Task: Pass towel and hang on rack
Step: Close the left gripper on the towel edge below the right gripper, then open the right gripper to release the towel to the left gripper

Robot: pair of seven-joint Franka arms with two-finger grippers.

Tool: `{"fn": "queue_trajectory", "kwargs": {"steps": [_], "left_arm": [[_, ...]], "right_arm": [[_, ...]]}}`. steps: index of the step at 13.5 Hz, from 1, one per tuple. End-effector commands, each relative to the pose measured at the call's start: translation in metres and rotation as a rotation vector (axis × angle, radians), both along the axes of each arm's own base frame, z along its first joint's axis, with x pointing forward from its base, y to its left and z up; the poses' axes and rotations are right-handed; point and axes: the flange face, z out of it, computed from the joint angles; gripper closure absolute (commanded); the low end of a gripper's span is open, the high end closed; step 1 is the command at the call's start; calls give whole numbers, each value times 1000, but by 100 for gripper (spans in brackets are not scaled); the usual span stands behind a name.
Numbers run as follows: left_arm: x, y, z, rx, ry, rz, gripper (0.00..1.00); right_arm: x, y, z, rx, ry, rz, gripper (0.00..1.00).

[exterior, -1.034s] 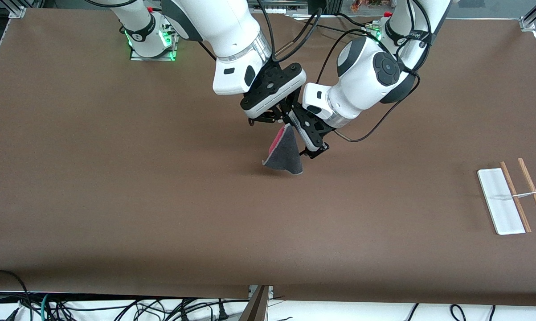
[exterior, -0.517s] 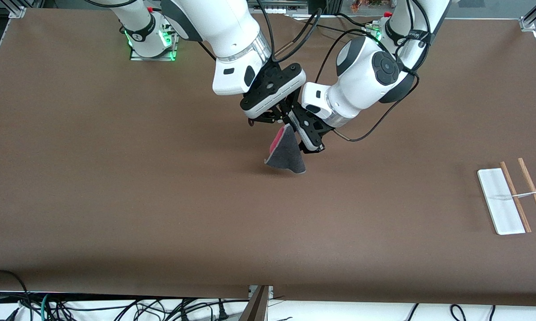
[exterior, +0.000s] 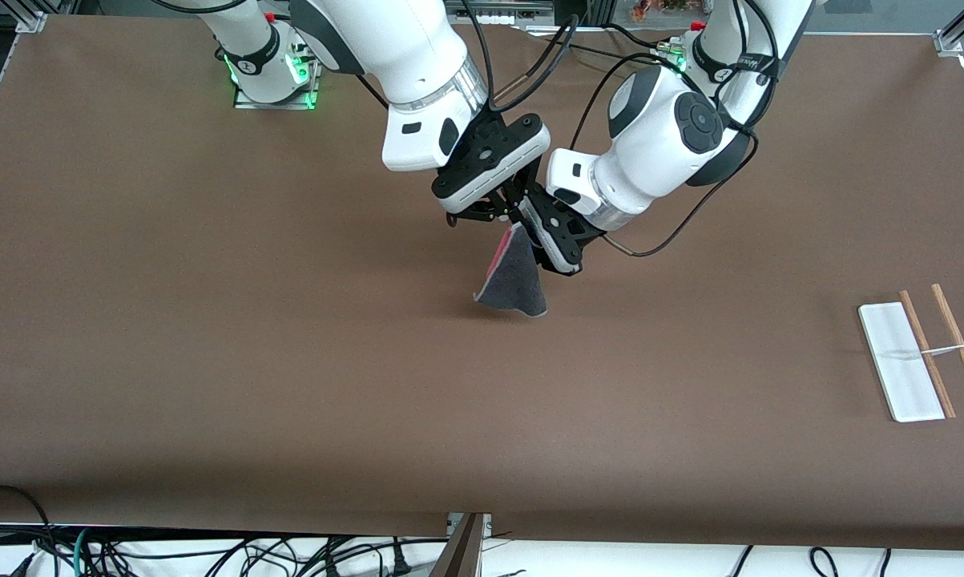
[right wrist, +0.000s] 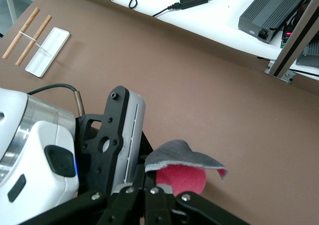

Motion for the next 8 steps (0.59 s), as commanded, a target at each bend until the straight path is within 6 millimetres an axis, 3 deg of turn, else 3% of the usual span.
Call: {"fn": "queue_trajectory", "kwargs": {"steps": [1,6,7,8], "left_arm": [[4,7,9,-15,-15,-7,100],[9,19,16,-15,-20,9,100],[12,25,16,-13,-19,19,100],[12,28,16,-12,-20,21,100]], "right_arm": [[-1,-2,8,-2,-10,5,100],[-1,-2,8,0,-8,3,99],[-1,-2,8,0,-8,3,80],[0,-3,8,-1,-9,3,67]]}}
